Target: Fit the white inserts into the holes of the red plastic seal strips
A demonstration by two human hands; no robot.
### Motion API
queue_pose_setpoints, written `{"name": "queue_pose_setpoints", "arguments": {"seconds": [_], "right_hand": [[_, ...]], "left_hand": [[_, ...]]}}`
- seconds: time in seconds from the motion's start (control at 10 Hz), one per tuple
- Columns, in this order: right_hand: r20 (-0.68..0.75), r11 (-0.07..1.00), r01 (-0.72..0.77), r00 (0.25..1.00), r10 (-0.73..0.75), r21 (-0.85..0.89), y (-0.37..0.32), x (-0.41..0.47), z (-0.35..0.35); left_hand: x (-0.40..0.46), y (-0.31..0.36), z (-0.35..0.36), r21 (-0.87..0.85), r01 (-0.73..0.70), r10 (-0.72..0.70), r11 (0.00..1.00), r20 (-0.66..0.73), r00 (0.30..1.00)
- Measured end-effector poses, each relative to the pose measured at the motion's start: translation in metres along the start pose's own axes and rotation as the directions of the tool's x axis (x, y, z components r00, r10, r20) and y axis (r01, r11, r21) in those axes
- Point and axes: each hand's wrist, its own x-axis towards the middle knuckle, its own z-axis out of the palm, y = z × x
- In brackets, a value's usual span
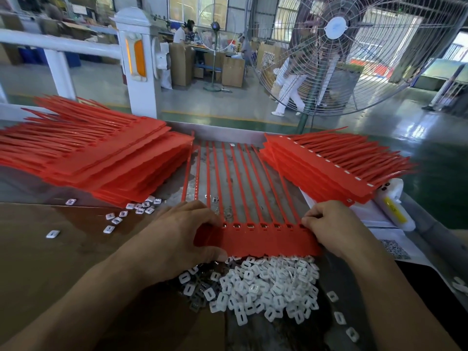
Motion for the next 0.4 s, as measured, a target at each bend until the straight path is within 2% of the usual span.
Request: {"name": "queue_pose_setpoints", "arguments": {"seconds": [0.3, 0.4], "right_hand": [[-0.040, 0.999, 0.009, 0.999, -0.011, -0.033, -0.006, -0.006, -0.001], [-0.138, 0.996, 0.085, 0.987, -0.085, -0.008, -0.014, -0.009, 0.000]], "left_hand": [[0.001, -0.002, 0.001, -0.010, -0.009, 0.009, 1.000, -0.023, 1.000], [-0.001, 0.000, 0.000, -0.028, -0.019, 0.018, 0.999, -0.037, 0.999]]}}
